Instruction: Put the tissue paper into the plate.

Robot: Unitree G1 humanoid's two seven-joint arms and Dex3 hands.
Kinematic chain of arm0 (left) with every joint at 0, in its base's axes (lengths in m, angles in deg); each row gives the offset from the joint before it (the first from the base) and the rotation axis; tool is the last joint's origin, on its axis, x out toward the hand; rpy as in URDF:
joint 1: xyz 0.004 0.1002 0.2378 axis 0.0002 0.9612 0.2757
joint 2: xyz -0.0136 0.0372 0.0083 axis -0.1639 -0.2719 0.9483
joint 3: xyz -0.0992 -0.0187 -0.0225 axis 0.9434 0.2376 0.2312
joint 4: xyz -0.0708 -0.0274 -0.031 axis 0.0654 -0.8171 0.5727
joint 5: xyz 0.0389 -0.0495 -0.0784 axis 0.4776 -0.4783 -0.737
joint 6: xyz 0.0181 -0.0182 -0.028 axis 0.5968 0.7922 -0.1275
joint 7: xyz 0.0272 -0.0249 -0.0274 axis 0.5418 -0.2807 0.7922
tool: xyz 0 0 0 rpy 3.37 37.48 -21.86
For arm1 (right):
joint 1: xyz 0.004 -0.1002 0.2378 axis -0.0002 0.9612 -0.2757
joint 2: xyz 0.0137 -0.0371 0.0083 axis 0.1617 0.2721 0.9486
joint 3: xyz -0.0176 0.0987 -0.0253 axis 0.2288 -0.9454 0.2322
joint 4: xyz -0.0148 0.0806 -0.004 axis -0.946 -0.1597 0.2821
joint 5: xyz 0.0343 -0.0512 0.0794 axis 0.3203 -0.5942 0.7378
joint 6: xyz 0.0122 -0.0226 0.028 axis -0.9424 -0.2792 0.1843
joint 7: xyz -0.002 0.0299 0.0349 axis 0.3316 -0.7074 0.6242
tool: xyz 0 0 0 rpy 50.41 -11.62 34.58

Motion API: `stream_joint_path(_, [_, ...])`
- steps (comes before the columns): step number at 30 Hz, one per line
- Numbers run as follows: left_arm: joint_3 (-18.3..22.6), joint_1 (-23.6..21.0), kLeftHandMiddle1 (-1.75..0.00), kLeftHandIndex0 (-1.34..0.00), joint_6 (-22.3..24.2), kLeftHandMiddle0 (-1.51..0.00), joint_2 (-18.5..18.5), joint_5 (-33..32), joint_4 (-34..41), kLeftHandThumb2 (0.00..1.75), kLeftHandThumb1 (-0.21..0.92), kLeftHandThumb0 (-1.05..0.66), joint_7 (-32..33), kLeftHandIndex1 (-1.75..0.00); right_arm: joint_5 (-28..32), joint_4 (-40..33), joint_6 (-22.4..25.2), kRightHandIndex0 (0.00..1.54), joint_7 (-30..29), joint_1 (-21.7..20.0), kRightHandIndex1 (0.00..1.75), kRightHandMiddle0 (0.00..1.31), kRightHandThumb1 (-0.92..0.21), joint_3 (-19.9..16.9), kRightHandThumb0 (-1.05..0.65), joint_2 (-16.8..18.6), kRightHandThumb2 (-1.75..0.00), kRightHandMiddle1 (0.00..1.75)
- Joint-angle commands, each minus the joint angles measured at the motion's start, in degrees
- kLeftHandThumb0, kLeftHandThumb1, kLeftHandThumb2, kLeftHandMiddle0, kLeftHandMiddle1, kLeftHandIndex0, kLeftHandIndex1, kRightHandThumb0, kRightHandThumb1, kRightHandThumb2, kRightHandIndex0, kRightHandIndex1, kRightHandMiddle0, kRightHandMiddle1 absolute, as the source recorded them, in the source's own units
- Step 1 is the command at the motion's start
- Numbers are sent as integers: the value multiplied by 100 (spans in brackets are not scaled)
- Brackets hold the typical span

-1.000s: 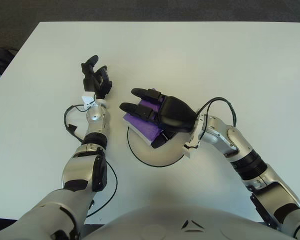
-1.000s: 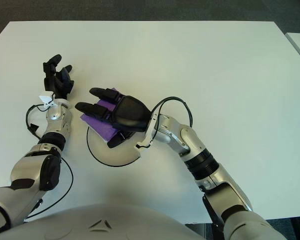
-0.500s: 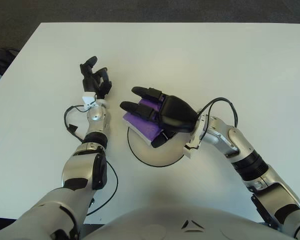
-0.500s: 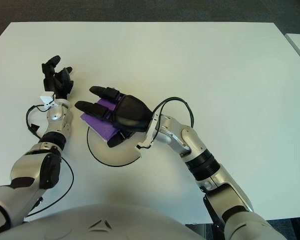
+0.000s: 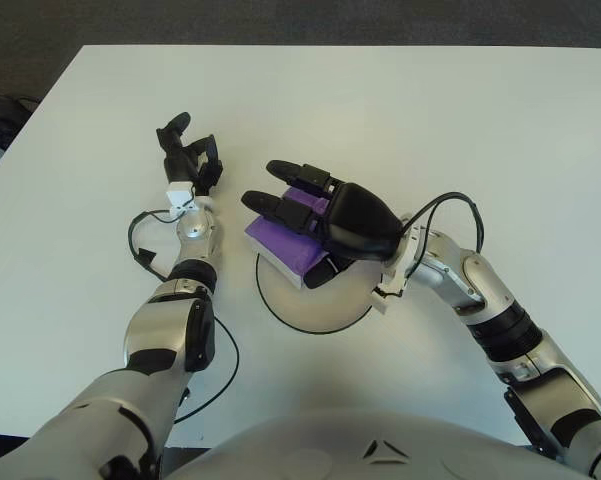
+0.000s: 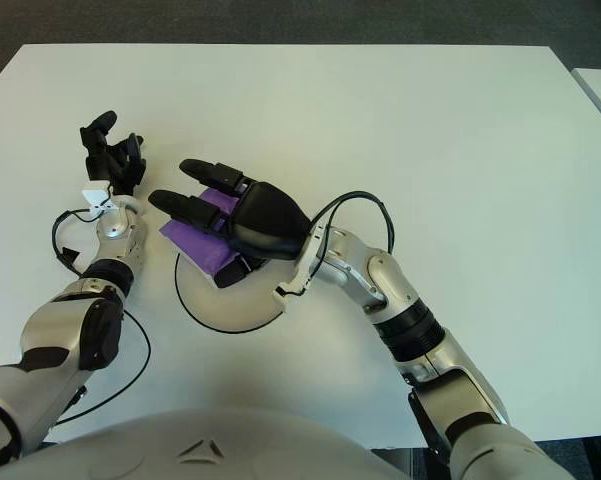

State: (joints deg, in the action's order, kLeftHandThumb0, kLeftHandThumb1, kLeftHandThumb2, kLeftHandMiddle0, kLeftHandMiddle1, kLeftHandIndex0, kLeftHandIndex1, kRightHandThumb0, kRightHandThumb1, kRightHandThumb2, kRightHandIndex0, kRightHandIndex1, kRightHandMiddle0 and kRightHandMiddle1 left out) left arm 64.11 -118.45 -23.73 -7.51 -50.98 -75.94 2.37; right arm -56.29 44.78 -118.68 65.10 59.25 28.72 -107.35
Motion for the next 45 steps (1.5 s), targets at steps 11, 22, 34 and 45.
stream_joint_path(11, [-711,1598,-116,-2,-1290,-22,471,941,167,45,92,-79,1066,-125,899,-261,-131,0,402,170,0,0,-92,-65,-105,-193,-83,0])
stream_joint_path(22, [-479,1512,-97,0,-996,-17,-60,359,-436,57,92,-83,-729,-113,604,-265,-359,0,211,68,0,0,-92,-143,-105,-296,-83,0])
stream_joint_path(34, [-307,1657,-97,0,-1065,-20,111,76,-468,55,92,-83,-1173,-110,646,-115,-497,0,15,32,0,0,-92,-324,-105,-302,-73,0])
stream_joint_path(45, [-744,1899,-91,0,-1080,-21,18,667,149,63,92,-73,-534,-105,1209,411,-189,0,-320,-242,0,0,-92,-909,-105,-16,-72,0])
